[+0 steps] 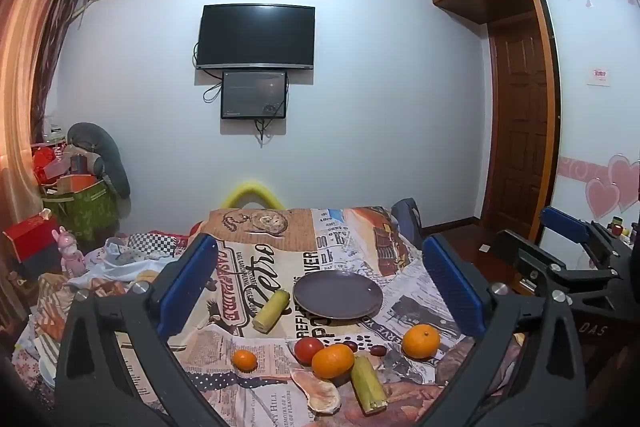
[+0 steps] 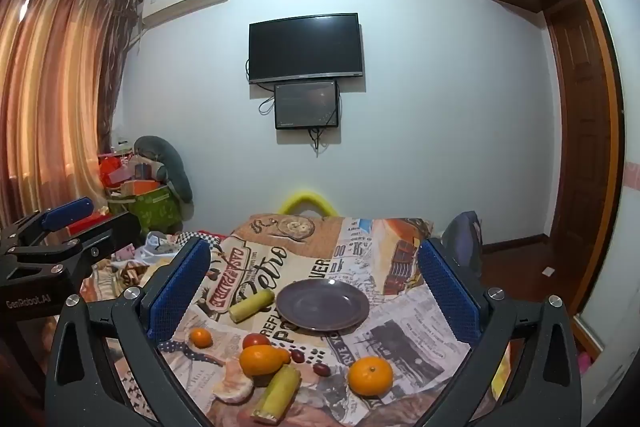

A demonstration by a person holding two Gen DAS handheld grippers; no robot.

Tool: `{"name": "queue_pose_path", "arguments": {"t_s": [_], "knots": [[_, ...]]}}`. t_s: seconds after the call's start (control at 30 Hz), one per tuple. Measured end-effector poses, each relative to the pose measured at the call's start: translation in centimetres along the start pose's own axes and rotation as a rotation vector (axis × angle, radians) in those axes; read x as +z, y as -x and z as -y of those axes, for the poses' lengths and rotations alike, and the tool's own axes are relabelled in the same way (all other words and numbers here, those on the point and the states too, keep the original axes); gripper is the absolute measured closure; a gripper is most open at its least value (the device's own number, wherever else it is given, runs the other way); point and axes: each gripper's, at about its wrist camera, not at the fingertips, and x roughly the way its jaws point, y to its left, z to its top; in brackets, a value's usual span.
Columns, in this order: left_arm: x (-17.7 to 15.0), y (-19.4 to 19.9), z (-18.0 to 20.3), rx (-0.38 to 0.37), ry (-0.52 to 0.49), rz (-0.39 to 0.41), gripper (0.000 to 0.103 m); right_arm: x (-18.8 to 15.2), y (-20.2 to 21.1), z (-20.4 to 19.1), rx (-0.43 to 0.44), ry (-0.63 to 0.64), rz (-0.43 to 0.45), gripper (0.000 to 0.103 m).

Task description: Organize fruits

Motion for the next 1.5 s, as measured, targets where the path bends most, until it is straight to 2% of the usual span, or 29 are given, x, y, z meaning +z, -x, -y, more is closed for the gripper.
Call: {"name": "queue_pose_path", "arguments": {"t_s": [0.47, 1.5], "knots": [[-0.1, 0.1, 0.1, 0.001, -0.012, 0.001, 0.000, 0.4, -0.2, 0.9, 0.005, -0.007, -0.012, 0.000], [-0.1, -0.2, 0.2, -0.016, 0.004, -0.007, 0.000, 0.0, 0.3, -0.1, -0.002, 0.001, 0.002, 0.000]]}}
